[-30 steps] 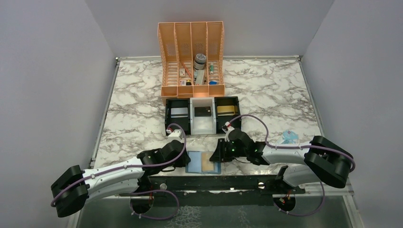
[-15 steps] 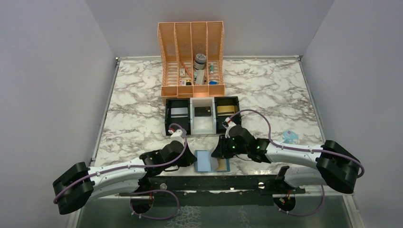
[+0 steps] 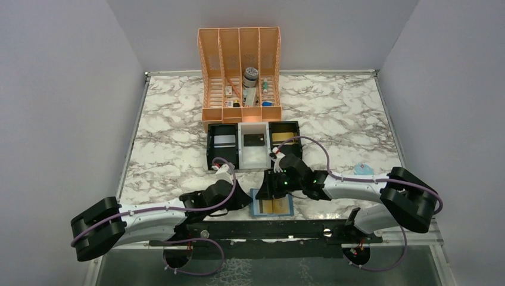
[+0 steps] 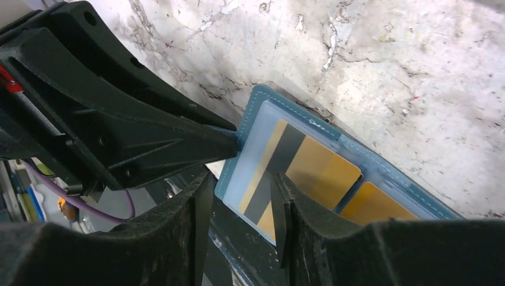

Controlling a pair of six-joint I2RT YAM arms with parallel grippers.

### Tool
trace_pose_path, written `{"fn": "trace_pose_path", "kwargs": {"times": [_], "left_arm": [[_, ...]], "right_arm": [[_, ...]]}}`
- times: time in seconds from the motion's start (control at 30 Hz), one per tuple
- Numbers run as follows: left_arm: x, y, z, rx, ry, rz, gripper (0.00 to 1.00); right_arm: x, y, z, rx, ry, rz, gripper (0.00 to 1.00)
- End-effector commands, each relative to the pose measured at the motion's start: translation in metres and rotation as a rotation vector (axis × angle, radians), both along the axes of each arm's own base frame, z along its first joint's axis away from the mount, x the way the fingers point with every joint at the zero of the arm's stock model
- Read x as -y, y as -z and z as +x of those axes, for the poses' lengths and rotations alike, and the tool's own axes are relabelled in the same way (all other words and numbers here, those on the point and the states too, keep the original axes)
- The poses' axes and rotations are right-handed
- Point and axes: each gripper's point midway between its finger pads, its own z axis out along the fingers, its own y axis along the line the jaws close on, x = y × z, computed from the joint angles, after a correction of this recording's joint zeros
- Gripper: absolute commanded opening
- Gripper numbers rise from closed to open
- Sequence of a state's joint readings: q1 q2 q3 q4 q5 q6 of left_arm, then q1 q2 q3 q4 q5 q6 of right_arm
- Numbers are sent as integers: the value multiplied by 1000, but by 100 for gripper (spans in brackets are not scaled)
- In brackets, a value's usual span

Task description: Take the credit cards out of the card holder

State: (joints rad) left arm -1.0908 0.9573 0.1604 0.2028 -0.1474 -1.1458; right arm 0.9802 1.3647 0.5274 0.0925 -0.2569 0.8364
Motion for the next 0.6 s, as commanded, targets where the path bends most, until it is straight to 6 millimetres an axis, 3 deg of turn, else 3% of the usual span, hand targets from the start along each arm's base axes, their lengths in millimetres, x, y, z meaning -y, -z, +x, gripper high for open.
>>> {"fn": "trace_pose_path", "kwargs": {"times": [0.0, 0.1, 0.3, 0.57], "left_arm": [[5, -12, 10, 26, -60, -40, 24], [-6, -11, 12, 33, -96, -15, 36], [-19, -27, 17, 86, -133, -23, 47], [15, -69, 3, 178, 92, -108, 53]], "right_arm": [[-18, -18, 1, 24, -52, 76, 42], [-11, -25, 5, 63, -21, 69, 43], [15, -27, 14, 111, 101, 32, 43], [38, -8, 8, 86, 197, 53, 40]]}}
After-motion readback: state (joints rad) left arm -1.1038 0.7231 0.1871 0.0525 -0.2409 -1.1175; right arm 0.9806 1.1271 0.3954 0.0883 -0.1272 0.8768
